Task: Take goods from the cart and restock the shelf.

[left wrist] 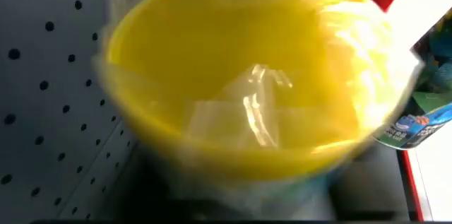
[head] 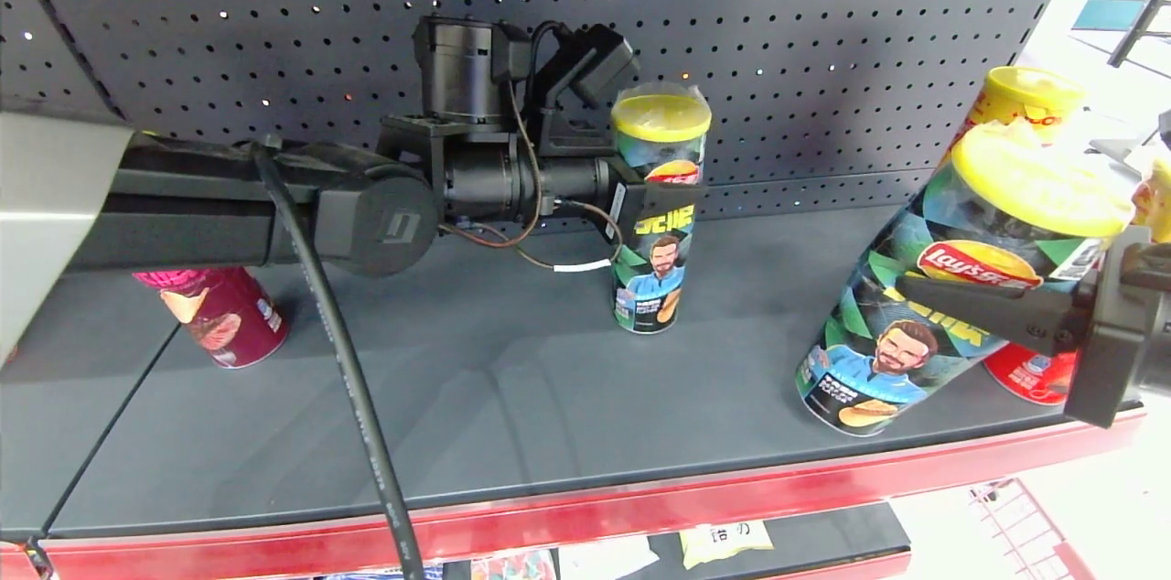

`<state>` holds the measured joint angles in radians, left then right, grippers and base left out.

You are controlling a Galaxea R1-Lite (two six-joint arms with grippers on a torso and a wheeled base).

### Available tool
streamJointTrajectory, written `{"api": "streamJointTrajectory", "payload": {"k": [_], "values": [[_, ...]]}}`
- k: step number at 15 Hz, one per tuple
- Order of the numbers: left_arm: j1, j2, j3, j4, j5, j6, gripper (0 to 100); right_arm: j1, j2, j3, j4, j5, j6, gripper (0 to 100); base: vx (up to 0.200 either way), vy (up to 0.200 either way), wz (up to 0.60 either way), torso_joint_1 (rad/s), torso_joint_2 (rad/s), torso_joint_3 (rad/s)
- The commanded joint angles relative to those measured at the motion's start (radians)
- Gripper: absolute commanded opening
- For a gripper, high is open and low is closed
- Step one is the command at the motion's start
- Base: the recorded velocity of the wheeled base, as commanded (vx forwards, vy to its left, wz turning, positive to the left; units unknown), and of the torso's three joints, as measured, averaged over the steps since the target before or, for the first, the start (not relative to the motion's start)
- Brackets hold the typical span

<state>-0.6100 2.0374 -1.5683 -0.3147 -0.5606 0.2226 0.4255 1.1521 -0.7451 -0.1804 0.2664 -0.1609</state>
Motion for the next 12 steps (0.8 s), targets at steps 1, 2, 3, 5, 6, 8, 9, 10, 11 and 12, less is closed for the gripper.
{"api": "streamJointTrajectory", "payload": {"k": [1,2,3,5,6,8,9,10,11,12], "values": [[-0.011,-0.002,-0.001,-0.001,-0.001,0.000,0,-0.005,0.001,0.000,-0.001,0.001,0.000,0,0.000,0.000,0.00,0.000,0.00,0.000],[-0.011,-0.005,0.004,-0.001,-0.004,0.001,0,-0.007,0.001,0.000,-0.001,0.001,0.000,0,0.000,0.000,0.00,0.000,0.00,0.000],[-0.011,-0.013,0.011,-0.001,-0.007,0.003,0,-0.010,0.001,0.000,-0.001,0.001,0.000,0,0.000,0.000,0.00,0.000,0.00,0.000],[-0.011,-0.043,0.039,0.000,-0.025,0.000,0,-0.010,0.000,0.000,-0.001,0.001,0.000,0,0.000,0.000,0.00,0.000,0.00,0.000],[-0.008,-0.086,0.091,0.000,-0.076,0.001,0,-0.010,0.000,0.000,-0.001,0.001,0.000,0,0.000,0.000,0.00,0.000,0.00,0.000],[-0.010,-0.158,0.177,-0.001,-0.124,0.004,0,-0.010,-0.003,0.000,-0.001,0.002,0.000,0,0.000,0.000,0.00,0.000,0.00,0.000],[-0.024,-0.195,0.212,0.000,-0.136,0.004,0,-0.010,-0.003,0.000,-0.001,0.001,0.000,0,0.000,0.000,0.00,0.000,0.00,0.000],[-0.031,-0.204,0.221,0.000,-0.140,0.004,0,-0.010,-0.003,0.000,-0.001,0.002,0.000,0,0.000,0.000,0.00,0.000,0.00,0.000],[-0.039,-0.230,0.280,-0.001,-0.163,0.015,0,-0.010,-0.005,0.000,-0.001,0.002,0.000,0,0.000,0.000,0.00,0.000,0.00,0.000],[-0.039,-0.237,0.300,-0.001,-0.165,0.046,0,-0.008,-0.005,0.000,-0.001,0.002,0.000,0,0.000,0.000,0.00,0.000,0.00,0.000]]}}
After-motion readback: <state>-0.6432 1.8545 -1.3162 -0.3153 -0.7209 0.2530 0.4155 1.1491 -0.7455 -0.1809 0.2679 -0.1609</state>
